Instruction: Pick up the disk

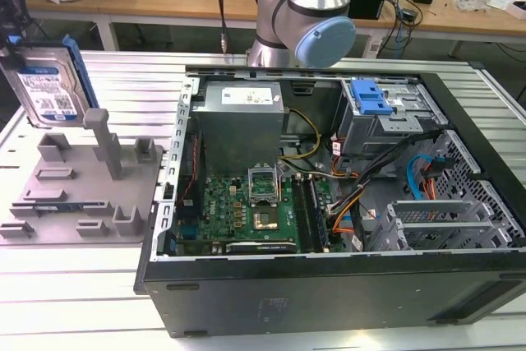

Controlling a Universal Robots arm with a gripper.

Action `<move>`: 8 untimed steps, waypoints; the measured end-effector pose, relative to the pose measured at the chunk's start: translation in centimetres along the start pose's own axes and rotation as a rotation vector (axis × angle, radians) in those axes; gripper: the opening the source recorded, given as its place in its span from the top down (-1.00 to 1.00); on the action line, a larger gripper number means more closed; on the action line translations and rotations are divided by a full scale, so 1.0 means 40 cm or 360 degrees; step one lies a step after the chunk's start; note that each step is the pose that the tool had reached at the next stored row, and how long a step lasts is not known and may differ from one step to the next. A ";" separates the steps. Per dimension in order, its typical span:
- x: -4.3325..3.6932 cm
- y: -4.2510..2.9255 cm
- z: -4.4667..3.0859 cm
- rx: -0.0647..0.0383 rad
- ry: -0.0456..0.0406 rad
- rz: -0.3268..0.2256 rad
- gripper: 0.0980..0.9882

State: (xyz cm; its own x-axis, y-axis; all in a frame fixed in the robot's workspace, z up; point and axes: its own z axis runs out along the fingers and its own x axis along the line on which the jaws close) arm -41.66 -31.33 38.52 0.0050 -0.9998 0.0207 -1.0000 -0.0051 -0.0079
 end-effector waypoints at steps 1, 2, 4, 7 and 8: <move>0.000 0.000 -0.017 0.0000 0.0000 0.0000 0.40; 0.001 -0.001 -0.039 0.0000 0.0000 0.0000 0.40; 0.001 -0.002 -0.063 0.0000 0.0000 0.0000 0.40; 0.002 -0.003 -0.102 0.0000 0.0000 0.0000 0.40; 0.002 -0.003 -0.113 0.0000 0.0000 0.0000 0.40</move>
State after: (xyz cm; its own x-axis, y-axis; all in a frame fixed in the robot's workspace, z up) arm -41.58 -31.33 43.06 0.0050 -0.9998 0.0207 -1.0000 -0.0052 -0.0080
